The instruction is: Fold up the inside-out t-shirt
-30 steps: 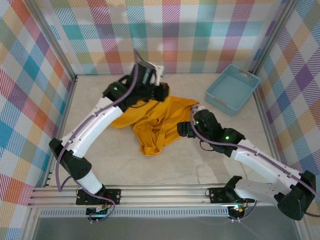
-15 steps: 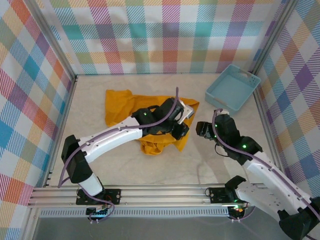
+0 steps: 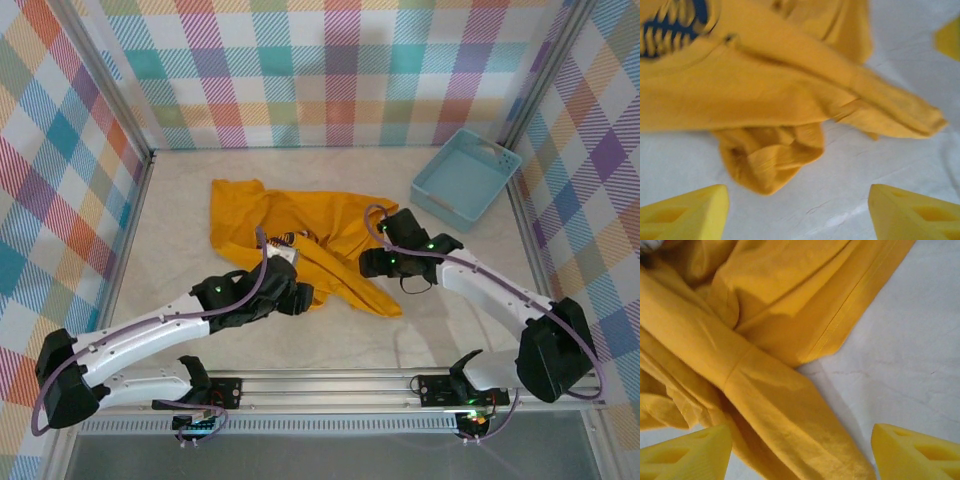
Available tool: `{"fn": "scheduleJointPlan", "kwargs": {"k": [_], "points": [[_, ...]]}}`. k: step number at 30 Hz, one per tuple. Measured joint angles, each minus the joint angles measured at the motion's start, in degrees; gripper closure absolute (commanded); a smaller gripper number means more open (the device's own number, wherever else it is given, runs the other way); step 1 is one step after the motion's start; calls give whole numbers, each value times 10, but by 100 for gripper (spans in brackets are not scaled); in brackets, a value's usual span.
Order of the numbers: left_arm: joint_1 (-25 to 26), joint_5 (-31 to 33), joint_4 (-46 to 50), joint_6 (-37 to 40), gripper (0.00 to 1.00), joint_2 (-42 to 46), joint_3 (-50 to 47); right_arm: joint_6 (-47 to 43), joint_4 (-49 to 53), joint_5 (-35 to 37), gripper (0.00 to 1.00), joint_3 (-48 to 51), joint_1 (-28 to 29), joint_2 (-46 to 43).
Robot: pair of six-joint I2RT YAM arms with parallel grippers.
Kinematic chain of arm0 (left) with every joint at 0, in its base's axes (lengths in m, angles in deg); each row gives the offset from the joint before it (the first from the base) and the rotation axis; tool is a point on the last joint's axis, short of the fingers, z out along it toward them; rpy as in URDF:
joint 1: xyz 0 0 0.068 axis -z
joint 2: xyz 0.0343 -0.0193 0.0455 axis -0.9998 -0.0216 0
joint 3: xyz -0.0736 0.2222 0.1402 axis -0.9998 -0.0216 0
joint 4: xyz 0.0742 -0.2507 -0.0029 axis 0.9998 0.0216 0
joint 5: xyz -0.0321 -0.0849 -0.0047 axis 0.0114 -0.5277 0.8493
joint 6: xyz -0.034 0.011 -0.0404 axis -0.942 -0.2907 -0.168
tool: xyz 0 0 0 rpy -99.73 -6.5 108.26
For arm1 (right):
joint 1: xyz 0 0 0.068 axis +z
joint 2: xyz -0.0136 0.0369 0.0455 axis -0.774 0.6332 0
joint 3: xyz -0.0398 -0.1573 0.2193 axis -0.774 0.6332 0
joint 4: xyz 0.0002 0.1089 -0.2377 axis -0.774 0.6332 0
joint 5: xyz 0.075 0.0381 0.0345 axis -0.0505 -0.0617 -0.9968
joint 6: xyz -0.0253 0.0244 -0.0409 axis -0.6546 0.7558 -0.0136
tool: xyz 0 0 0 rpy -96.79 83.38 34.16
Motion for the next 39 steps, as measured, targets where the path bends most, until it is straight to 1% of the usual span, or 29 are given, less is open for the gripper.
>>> {"fn": "scheduleJointPlan", "kwargs": {"k": [5, 8, 10, 12, 14, 16, 18, 19, 20, 21, 23, 24, 25, 26, 27, 28, 31, 34, 35, 37, 38, 39], "points": [[-31, -7, -11, -77, 21, 1, -87, -6, 16, -6, 27, 25, 83, 3], [-49, -17, -30, -104, 19, -3, -100, -6, 21, -2, 30, 30, 129, 17], [-56, -24, -54, -114, 18, -13, -100, -6, 21, 6, 33, 30, 146, 39], [-62, -33, -84, -120, 18, -31, -100, -6, 17, 19, 37, 30, 155, 72], [-68, -45, -111, -122, 18, -51, -100, -6, 13, 30, 44, 30, 158, 102], [-73, -54, -137, -122, 20, -74, -100, -7, 12, 38, 51, 29, 158, 122], [-77, -64, -158, -122, 26, -108, -95, -7, 11, 44, 63, 22, 158, 134], [-79, -68, -165, -122, 31, -123, -92, -7, 11, 46, 71, 17, 158, 138], [-80, -72, -171, -120, 39, -143, -87, -7, 10, 49, 82, 10, 158, 139], [-81, -76, -177, -119, 47, -162, -81, -9, 10, 54, 90, 3, 158, 140], [-82, -78, -178, -117, 58, -185, -70, -9, 10, 64, 100, -12, 158, 140], [-83, -78, -178, -115, 64, -192, -66, -6, 10, 69, 100, -19, 158, 139], [-85, -78, -178, -114, 73, -195, -63, -9, 11, 74, 100, -24, 155, 138], [-88, -78, -177, -111, 85, -196, -61, -8, 12, 76, 100, -30, 151, 134], [-92, -78, -175, -110, 96, -196, -58, -8, 14, 76, 100, -34, 145, 128], [-98, -78, -172, -108, 100, -196, -56, -8, 15, 75, 100, -37, 137, 121], [-134, -80, -151, -94, 100, -194, -51, -5, 20, 57, 100, -56, 86, 87], [-198, -87, -105, -69, 100, -173, -37, 5, 26, 15, 100, -107, 4, 59], [-231, -92, -77, -56, 100, -160, -17, 10, 32, -3, 100, -135, -28, 58], [-313, -107, -17, -27, 100, -150, 65, 26, 45, -51, 100, -215, -101, 66], [-360, -116, 17, -15, 100, -158, 133, 36, 51, -74, 100, -265, -136, 77], [-410, -127, 46, -7, 100, -176, 224, 50, 56, -99, 100, -331, -173, 94]]}}
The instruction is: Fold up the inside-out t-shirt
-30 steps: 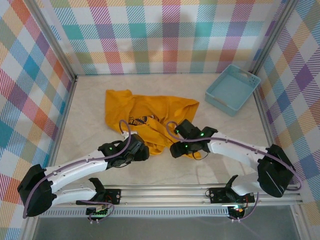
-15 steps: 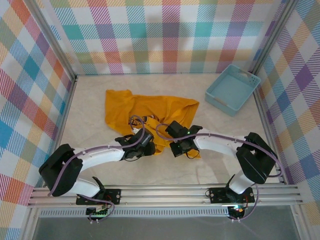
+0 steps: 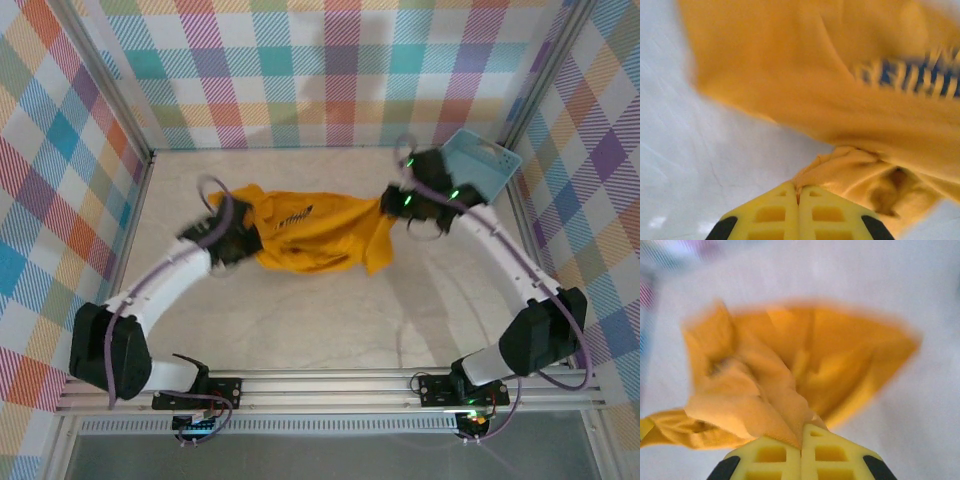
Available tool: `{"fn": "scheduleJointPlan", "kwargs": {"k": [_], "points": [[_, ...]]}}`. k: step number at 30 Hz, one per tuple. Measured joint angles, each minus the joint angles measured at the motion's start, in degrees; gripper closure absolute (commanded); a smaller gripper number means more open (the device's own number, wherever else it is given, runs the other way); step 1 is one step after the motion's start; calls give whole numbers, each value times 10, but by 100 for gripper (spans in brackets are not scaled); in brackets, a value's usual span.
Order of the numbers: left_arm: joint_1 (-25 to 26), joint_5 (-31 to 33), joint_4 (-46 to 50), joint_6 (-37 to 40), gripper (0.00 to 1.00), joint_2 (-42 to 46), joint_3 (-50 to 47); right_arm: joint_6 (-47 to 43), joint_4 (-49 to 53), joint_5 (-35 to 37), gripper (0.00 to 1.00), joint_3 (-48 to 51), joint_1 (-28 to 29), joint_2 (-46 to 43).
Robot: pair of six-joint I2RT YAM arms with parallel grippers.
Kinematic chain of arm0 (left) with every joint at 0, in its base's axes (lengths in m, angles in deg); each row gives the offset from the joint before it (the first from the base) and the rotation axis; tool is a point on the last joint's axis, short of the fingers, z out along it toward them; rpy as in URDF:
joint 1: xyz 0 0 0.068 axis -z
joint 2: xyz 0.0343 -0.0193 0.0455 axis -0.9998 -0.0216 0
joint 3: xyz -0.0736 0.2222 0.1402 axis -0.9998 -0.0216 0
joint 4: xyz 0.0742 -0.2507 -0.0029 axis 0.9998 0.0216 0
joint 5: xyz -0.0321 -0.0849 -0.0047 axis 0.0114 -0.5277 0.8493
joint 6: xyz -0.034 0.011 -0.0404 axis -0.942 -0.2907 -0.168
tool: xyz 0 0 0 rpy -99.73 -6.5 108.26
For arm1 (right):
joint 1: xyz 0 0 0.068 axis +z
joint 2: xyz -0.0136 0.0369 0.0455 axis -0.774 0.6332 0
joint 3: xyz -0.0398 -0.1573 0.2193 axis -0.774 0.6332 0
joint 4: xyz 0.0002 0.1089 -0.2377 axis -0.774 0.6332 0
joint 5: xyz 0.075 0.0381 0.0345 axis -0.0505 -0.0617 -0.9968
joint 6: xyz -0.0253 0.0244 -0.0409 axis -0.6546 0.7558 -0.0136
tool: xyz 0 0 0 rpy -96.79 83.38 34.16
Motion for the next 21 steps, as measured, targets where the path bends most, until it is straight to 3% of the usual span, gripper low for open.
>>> {"fn": "scheduleJointPlan", "kwargs": {"k": [3, 5, 8, 10, 13, 16, 21], "points": [[-112, -21, 65, 12, 100, -89, 289, 33, 9, -46, 100, -190, -75, 60], [-154, -21, 123, 21, 100, -159, 490, 49, 14, -70, 100, -289, -101, 90], [-162, -30, 194, 38, 100, -238, 748, 63, 19, -108, 100, -357, -116, 95], [-157, -36, 217, 46, 100, -223, 784, 63, 20, -123, 100, -344, -117, 76], [-156, -54, 214, 52, 100, -112, 622, 63, 8, -139, 100, -241, -119, 17], [-153, -84, 171, 37, 100, 27, 348, 65, -8, -153, 100, -84, -120, -55], [-77, -118, 92, -14, 97, 168, -68, 76, -33, -158, 100, 200, -120, -160]]}}
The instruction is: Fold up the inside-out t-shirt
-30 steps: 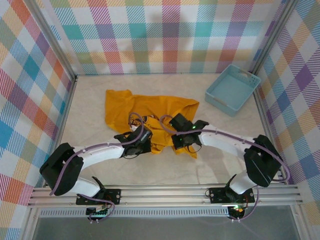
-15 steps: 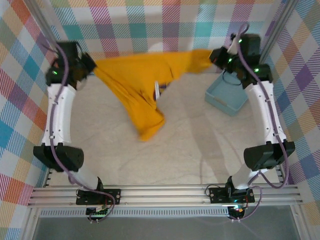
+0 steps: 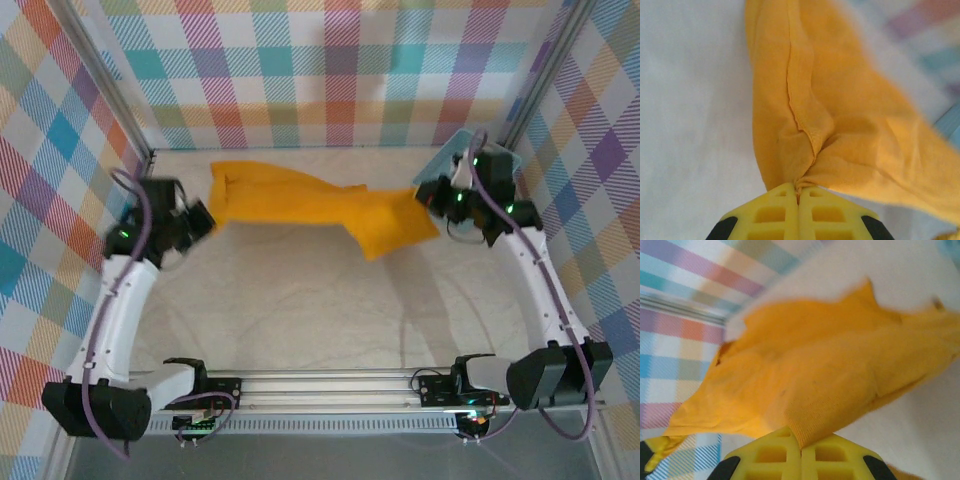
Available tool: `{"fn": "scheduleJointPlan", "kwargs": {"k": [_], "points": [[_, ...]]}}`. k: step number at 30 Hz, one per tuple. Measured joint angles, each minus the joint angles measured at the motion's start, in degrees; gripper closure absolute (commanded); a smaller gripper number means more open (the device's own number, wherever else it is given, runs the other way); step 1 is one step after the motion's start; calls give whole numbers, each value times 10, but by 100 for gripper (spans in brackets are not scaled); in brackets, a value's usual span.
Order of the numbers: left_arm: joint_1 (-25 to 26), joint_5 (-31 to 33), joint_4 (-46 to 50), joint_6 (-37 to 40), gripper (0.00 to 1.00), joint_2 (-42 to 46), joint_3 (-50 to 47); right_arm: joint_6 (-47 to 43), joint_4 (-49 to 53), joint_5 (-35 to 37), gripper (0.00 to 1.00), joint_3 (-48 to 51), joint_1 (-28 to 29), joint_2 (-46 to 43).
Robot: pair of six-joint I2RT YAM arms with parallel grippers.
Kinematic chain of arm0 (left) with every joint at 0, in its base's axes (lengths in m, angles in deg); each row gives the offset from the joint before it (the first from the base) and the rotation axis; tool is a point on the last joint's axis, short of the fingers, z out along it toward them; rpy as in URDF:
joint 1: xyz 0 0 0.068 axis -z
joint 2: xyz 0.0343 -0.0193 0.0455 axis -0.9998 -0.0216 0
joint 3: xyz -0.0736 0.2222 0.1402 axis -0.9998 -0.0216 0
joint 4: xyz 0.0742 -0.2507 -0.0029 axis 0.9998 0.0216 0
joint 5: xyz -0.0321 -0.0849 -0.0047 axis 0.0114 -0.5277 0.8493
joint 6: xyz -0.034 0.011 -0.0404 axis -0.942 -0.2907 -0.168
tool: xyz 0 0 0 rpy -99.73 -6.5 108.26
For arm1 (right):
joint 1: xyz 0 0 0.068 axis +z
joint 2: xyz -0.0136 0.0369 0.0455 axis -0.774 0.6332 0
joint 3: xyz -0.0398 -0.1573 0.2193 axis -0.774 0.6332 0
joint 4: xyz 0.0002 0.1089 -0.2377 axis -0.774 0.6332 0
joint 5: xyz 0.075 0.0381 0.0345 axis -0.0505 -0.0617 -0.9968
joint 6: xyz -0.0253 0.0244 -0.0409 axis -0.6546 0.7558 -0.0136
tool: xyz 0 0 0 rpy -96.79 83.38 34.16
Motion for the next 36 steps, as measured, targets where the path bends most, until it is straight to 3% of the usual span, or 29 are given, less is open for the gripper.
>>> {"fn": "scheduleJointPlan", "kwargs": {"k": [4, 7, 9, 14, 16, 20, 24, 28, 34, 36], "points": [[83, -6, -48, -21, 81, -16, -188, 8, -1, 18, 100, 179, -4, -44], [97, 29, -45, -38, 62, -17, -256, 16, 11, 40, 100, 250, -20, -68], [97, 72, -37, -50, 50, 1, -265, 17, 22, 60, 100, 259, -31, -94], [108, 132, -37, -65, 35, 66, -264, 14, 15, 69, 100, 218, -37, -117], [137, 138, -43, -70, 30, 75, -263, 13, 5, 64, 100, 208, -36, -114], [241, 153, -38, -101, 27, 67, -249, 11, 3, 59, 100, 206, -26, -110], [337, 184, -3, -161, 26, 27, -221, 10, 3, 57, 100, 206, -21, -110], [385, 206, 15, -201, 30, -36, -217, 5, 3, 57, 100, 206, -21, -110], [395, 222, 17, -232, 57, -109, -224, -2, 8, 85, 100, 205, -21, -109], [390, 228, 16, -235, 70, -121, -233, -2, 17, 108, 100, 202, -21, -108]]}}
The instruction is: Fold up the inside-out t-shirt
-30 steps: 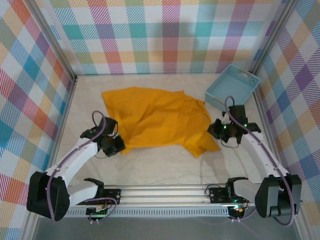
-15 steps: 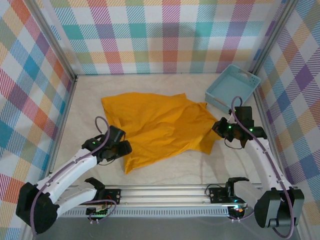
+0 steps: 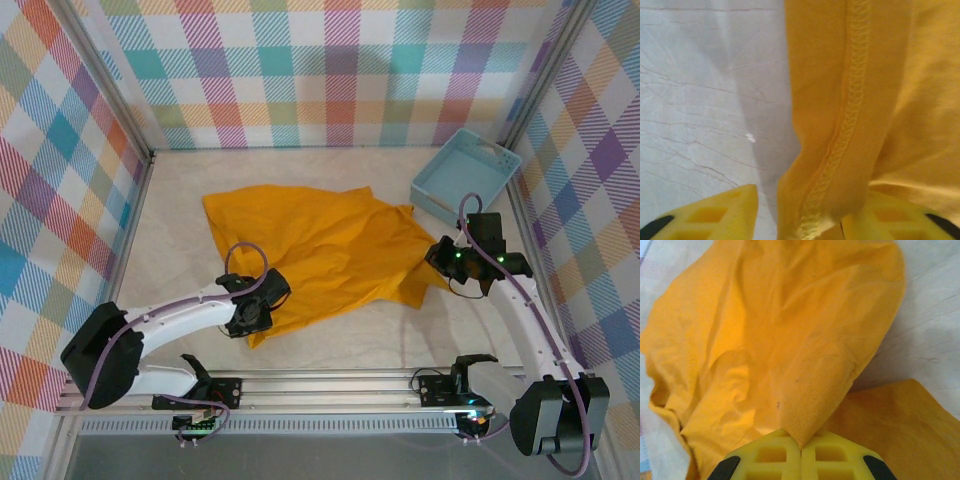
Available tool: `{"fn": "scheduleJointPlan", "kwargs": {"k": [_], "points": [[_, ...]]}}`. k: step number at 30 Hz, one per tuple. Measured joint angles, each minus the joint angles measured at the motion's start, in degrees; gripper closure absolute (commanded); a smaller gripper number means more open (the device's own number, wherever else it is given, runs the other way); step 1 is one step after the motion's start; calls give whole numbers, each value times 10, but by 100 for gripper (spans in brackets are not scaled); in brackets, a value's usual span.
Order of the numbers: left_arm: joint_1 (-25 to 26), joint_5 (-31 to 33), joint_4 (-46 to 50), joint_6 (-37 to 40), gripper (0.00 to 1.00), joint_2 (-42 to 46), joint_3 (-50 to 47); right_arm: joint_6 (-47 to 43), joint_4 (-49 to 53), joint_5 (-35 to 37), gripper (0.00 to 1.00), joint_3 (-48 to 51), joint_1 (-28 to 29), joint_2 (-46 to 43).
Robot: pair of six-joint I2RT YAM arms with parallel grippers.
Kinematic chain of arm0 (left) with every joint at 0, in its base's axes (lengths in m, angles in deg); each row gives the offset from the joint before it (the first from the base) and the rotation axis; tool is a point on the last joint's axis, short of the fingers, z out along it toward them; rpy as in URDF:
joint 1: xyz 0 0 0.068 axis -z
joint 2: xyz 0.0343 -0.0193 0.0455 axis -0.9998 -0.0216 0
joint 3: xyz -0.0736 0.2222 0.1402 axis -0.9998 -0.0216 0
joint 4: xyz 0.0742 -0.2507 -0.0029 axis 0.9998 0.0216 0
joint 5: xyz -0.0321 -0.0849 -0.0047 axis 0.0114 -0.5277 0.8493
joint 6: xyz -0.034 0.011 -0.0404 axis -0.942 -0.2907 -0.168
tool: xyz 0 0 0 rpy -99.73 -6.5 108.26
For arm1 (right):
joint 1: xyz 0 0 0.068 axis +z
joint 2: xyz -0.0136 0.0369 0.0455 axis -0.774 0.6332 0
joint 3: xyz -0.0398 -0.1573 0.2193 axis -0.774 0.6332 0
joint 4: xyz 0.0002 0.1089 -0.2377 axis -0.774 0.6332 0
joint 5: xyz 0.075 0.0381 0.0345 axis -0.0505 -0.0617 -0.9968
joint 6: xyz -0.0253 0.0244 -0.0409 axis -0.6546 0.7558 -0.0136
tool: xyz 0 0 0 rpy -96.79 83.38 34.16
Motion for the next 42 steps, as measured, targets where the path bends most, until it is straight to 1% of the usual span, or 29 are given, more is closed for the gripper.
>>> {"fn": "scheduleJointPlan", "kwargs": {"k": [3, 5, 7, 10, 12, 15, 18, 21, 24, 26, 28, 29, 32, 33, 35, 37, 38, 40, 41, 42], "points": [[-21, 8, 1, 2, 87, -7, -13, 0, 9, 25, 100, -1, -10, 0], [-51, 13, 2, 7, 92, -6, -19, 0, 13, 40, 100, -1, -18, 0], [-88, 15, 0, 19, 99, 3, -21, 1, 16, 50, 100, -2, -24, 0], [-151, 17, -2, 45, 100, 31, -18, 2, 20, 58, 100, -8, -30, -1], [-202, 11, -1, 70, 100, 47, 2, 2, 21, 58, 100, -17, -31, -4], [-271, -9, -7, 115, 100, 66, 71, 2, 22, 58, 100, -40, -31, -8], [-314, -34, -37, 160, 100, 98, 161, 2, 24, 58, 100, -72, -31, -9], [-326, -79, -107, 199, 100, 163, 219, 2, 24, 57, 100, -103, -31, -13], [-325, -140, -195, 218, 100, 254, 217, 2, 21, 55, 100, -120, -31, -22], [-326, -158, -221, 226, 100, 288, 210, 3, 19, 54, 100, -122, -31, -26], [-326, -161, -228, 229, 100, 284, 207, 5, 19, 53, 100, -121, -31, -24], [-326, -162, -226, 231, 100, 264, 202, 5, 17, 52, 100, -119, -31, -21], [-326, -162, -207, 231, 100, 161, 174, 7, 11, 49, 100, -101, -31, -15], [-326, -161, -198, 231, 98, 115, 159, 7, 9, 48, 100, -92, -31, -12], [-326, -160, -179, 232, 83, 52, 127, 7, 9, 47, 100, -80, -31, -7], [-328, -159, -153, 235, 69, 22, 98, 7, 9, 46, 100, -72, -31, -2], [-330, -157, -146, 235, 66, 19, 94, 7, 8, 46, 100, -70, -31, 0], [-339, -155, -141, 233, 65, 16, 97, 7, 7, 47, 100, -68, -31, 1], [-342, -151, -137, 232, 63, 14, 103, 7, 7, 47, 100, -68, -31, 1], [-344, -145, -134, 232, 57, 12, 110, 7, 6, 46, 100, -68, -31, 1]]}}
